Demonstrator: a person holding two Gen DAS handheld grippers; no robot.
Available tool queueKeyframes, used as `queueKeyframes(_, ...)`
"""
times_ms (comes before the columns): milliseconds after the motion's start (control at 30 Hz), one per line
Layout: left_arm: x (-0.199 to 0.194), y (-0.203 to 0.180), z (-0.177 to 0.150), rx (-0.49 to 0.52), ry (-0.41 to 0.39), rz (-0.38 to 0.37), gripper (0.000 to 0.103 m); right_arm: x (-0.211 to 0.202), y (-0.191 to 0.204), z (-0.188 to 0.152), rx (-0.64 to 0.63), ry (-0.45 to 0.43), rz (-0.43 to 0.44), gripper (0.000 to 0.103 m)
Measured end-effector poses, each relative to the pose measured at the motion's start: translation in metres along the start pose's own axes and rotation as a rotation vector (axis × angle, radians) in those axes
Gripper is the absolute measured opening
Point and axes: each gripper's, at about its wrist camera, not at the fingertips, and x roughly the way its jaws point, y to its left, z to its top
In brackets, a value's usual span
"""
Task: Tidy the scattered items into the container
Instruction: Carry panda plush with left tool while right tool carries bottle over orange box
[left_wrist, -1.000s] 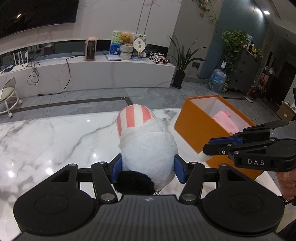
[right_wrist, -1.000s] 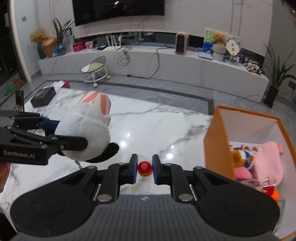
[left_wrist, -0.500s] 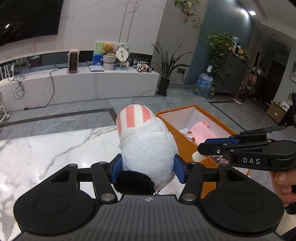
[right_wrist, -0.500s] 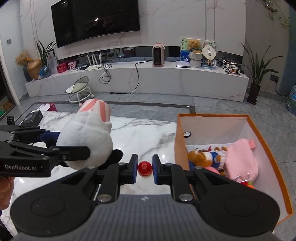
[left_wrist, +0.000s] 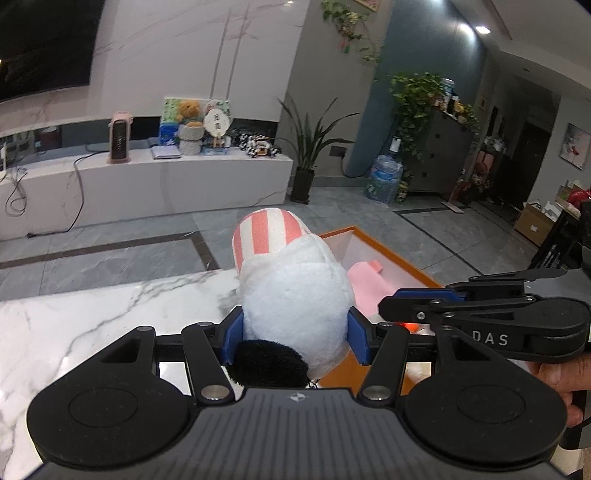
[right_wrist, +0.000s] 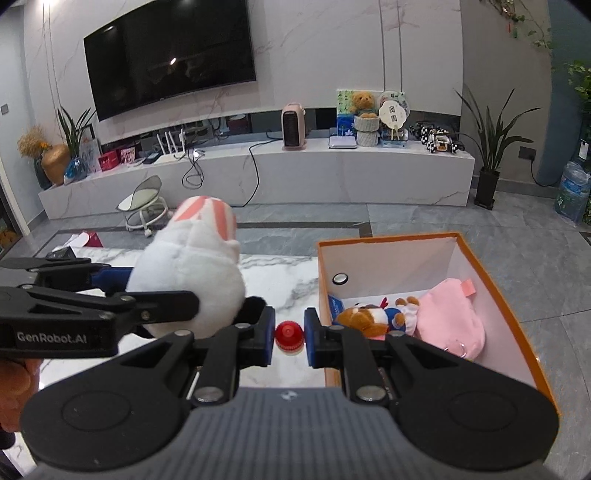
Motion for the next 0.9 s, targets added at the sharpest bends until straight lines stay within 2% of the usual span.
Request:
queueKeyframes(400,0.015,-0.016,0.01,-0.004,-0.015,-0.045,0.066,-0.016,-0.043,0.001,0.096,-0.036,-0.071,0.018)
queueKeyframes(733,0.039,-0.043,0.017,0.003,-0.033,-0.119,0.066,-0.026,-0.074,-0.003,0.166,-0.052,-0.129,0.018)
queueKeyframes(900,0.051,-0.048,0.03,-0.032,-0.064,-0.162,0.066,-0.024,-0.083,-0.003,0.192,-0.055,-0.147,0.018)
